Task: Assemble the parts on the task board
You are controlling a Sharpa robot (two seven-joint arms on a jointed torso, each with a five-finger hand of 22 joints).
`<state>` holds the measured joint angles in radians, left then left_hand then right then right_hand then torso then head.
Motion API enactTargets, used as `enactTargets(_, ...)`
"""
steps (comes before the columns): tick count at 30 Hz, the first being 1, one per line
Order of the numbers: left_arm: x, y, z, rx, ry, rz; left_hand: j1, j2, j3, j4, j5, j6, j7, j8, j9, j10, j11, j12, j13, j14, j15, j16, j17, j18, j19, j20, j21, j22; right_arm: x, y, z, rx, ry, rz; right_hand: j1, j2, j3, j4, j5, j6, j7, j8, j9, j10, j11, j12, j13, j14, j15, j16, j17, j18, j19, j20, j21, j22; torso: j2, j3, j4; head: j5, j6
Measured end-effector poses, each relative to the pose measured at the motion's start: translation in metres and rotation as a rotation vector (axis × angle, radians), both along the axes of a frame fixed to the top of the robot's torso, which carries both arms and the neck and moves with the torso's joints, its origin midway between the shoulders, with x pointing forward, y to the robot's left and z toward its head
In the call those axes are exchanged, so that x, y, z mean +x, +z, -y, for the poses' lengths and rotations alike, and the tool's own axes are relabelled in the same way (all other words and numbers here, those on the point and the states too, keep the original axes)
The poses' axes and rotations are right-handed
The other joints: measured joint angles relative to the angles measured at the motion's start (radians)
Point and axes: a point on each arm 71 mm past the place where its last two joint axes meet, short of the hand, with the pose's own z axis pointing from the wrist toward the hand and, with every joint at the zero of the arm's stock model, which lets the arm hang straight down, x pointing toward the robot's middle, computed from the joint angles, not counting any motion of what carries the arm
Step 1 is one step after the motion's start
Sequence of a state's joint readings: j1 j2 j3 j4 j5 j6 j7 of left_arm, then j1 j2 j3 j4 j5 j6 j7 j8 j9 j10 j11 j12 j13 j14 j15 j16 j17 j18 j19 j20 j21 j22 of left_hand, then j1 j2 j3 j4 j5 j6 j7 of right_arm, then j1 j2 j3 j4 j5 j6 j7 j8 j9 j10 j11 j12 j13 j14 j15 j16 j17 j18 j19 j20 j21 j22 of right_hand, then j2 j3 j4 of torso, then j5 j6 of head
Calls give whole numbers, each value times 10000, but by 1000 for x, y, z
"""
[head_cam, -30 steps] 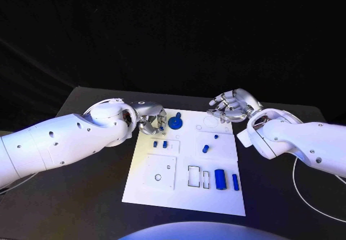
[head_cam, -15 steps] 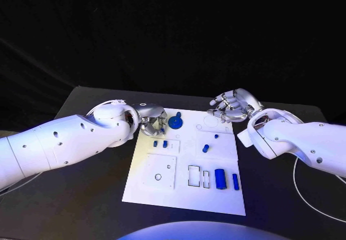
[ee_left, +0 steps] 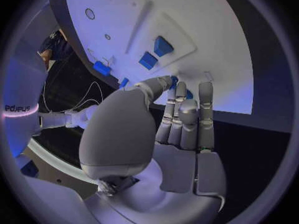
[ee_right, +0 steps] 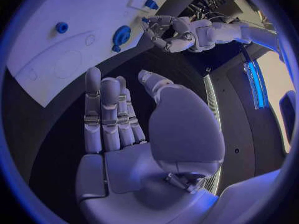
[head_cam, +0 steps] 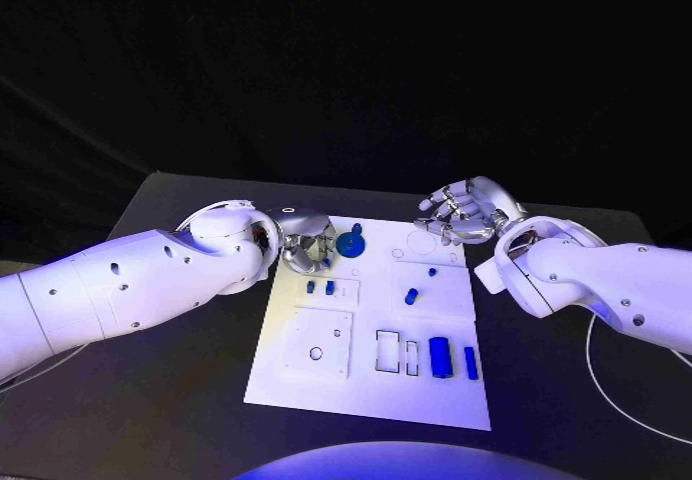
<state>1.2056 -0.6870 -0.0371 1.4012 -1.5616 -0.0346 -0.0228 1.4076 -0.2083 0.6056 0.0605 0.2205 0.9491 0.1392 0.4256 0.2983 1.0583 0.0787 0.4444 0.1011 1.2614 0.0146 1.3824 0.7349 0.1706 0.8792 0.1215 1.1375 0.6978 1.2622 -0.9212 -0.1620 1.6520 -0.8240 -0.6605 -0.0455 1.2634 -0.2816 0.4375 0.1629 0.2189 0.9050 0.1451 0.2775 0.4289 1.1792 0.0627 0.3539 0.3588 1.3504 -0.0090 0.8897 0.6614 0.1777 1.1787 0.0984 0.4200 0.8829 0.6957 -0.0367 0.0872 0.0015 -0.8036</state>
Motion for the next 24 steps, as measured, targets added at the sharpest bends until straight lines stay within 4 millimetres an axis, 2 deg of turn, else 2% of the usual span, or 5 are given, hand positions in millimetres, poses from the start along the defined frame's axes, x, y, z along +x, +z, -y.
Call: enactTargets(24, 0, -2, 1, 109, -1, -216, 0, 0, -27, -26, -39, 37, 32, -1, -2, 73, 0, -37, 2, -1, 0, 0, 1, 0, 0, 0, 0, -2, 0, 0, 0, 1, 3, 1, 0, 0, 1, -1, 0, 0, 0, 0, 0, 0, 0, 0, 1, 0, 0, 0, -2, 1, 0, 0, 0, -8, -1, -1, 2, 8, -17)
